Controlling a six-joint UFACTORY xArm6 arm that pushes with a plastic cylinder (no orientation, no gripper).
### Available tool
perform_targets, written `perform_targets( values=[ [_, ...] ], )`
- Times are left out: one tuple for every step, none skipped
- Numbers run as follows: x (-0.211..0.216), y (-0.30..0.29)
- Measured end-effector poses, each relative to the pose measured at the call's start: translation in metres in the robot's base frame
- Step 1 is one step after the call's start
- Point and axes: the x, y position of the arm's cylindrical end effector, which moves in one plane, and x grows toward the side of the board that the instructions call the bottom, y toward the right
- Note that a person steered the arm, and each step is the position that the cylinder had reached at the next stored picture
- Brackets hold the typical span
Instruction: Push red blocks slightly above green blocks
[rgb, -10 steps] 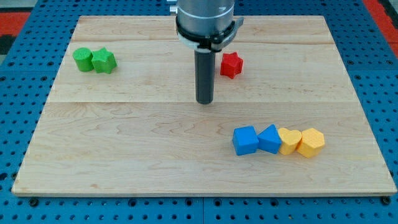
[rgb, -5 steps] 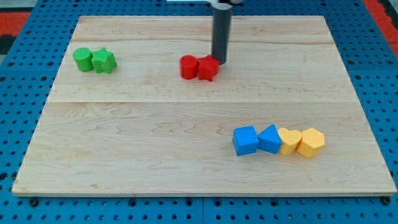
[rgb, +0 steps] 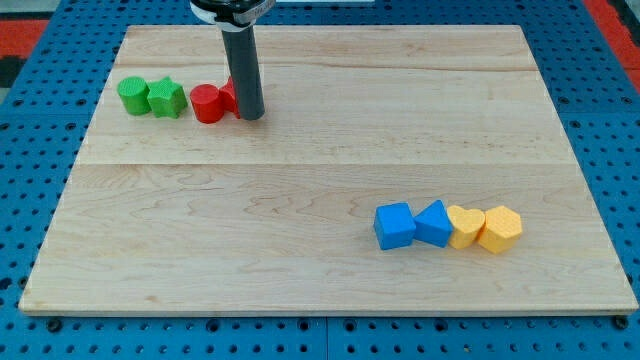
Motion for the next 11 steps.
perform_targets(
  values=[
    [-0.009,-0.014],
    [-0.013,-0.022],
    [0.01,-0.022],
    [0.016,-0.04],
    [-0.015,-0.062],
    [-0.04,-0.062],
    [-0.08,-0.062],
    [-0.12,-0.059],
    [-0.12,0.037],
    [-0.067,0.067],
    [-0.071,0.017]
  ],
)
